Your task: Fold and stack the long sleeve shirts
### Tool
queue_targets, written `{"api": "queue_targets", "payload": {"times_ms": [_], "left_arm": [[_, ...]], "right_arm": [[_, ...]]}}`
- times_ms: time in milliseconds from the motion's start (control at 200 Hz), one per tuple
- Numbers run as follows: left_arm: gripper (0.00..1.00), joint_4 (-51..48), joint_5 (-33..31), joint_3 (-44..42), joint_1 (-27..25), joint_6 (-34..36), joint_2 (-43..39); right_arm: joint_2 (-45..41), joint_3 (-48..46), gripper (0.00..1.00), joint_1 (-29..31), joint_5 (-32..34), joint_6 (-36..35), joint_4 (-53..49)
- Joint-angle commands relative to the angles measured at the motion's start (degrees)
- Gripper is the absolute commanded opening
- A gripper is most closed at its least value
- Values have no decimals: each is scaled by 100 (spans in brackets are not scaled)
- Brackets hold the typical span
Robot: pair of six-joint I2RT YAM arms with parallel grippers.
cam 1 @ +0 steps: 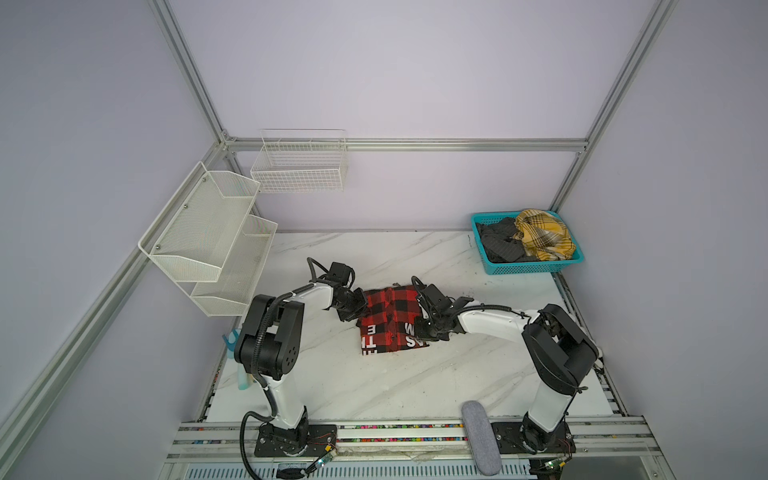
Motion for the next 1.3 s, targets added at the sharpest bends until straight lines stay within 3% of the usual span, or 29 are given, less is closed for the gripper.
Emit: {"api": "queue_targets", "payload": {"times_ms": [0, 115, 305, 535, 775, 1025, 1295], "left_arm": [[18, -169, -139, 457, 56, 342, 219], [20, -277, -122, 403, 60, 318, -82], [33, -825, -216, 65, -4, 187, -1420], [21, -955, 299, -1100, -568, -498, -2645], [13, -372, 600, -1963, -647, -791, -2537], [8, -149, 420, -2364, -622, -669, -1891], [8, -106, 459, -2741, -587, -743, -2213]], "right_arm": [[-314, -94, 17, 235, 352, 418, -241], [-525, 118, 18, 235, 728, 379, -738], [-755, 752, 21, 281, 932, 321, -1232], [-614, 1136, 20, 816, 647, 425, -1083], [-365, 1002, 18, 989, 250, 676, -519], [97, 402, 17, 983, 151, 729, -83], [87, 480, 15, 991, 181, 839, -207]]}}
